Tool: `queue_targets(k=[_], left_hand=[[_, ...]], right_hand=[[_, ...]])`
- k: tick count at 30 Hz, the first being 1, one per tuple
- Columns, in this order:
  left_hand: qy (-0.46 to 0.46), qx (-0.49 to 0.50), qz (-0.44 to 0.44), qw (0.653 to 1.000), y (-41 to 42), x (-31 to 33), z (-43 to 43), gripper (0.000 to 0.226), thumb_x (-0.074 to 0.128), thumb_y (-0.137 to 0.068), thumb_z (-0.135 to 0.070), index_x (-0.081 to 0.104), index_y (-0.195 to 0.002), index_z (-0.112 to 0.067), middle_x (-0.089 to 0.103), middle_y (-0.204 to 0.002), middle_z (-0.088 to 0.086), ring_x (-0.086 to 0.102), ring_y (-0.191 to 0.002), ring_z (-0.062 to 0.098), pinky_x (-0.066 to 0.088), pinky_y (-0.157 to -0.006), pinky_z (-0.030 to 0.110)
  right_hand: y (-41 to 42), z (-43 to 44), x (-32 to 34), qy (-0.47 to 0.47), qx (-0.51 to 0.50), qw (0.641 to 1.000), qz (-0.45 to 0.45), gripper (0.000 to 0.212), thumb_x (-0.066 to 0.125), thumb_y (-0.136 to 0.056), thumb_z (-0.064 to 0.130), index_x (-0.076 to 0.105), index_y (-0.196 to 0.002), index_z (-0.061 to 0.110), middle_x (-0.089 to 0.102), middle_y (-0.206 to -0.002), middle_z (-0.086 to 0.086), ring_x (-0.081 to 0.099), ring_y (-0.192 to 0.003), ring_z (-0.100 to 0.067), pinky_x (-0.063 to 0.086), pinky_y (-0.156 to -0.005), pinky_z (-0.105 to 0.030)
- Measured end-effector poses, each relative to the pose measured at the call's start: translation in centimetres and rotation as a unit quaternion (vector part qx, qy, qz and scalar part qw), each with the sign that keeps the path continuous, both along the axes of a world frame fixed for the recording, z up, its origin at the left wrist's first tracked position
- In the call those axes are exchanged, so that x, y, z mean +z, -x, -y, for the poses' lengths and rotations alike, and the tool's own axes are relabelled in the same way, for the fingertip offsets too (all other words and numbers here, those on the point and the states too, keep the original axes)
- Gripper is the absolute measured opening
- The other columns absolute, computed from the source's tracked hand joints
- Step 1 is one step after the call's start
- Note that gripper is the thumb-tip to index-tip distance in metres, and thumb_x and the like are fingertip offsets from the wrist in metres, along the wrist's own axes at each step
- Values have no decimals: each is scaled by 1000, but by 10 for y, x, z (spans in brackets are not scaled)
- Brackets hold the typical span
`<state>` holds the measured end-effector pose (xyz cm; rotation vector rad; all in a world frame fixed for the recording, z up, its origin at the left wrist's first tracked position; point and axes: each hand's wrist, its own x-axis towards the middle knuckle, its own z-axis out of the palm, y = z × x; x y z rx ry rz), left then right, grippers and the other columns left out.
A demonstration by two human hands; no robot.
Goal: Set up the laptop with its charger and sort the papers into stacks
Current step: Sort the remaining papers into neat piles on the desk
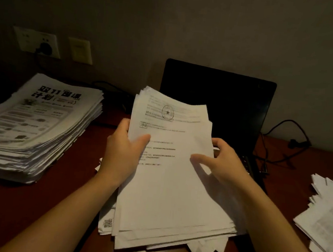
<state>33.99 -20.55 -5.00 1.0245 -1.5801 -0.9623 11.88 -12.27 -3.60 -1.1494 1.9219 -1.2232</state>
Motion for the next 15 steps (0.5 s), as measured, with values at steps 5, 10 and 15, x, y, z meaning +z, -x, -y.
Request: queue_targets(k=[5, 10, 15], left_hand=[[6, 9, 127, 992, 2, -15, 8, 17, 68, -94, -25, 66, -111, -23, 68, -99, -17, 64, -78, -2, 56, -61, 20], [38, 15, 127, 991, 7, -15, 11, 20, 67, -95, -24, 72, -109, -11, 66, -121, -1, 66, -95, 12, 60, -67, 28], [71, -36, -46, 996, 5, 16, 9, 19, 70, -94, -26, 67, -110, -36, 60, -132, -7, 63, -114, 10, 61, -82, 31]], right_hand=[[-4, -1, 1, -30, 35, 999, 18, 53, 79, -82, 9, 53, -127, 18, 67, -113, 2, 66, -95, -15, 57, -76, -26], [-9, 0, -3, 18, 14, 1000, -20, 48, 75, -86, 10, 56, -129, 18, 65, -109, 9, 64, -97, -15, 51, -82, -29], [-16, -9, 16, 221, 11, 966, 136, 30, 65, -90, -5, 63, -115, 11, 74, -103, -7, 73, -98, -20, 61, -83, -41]])
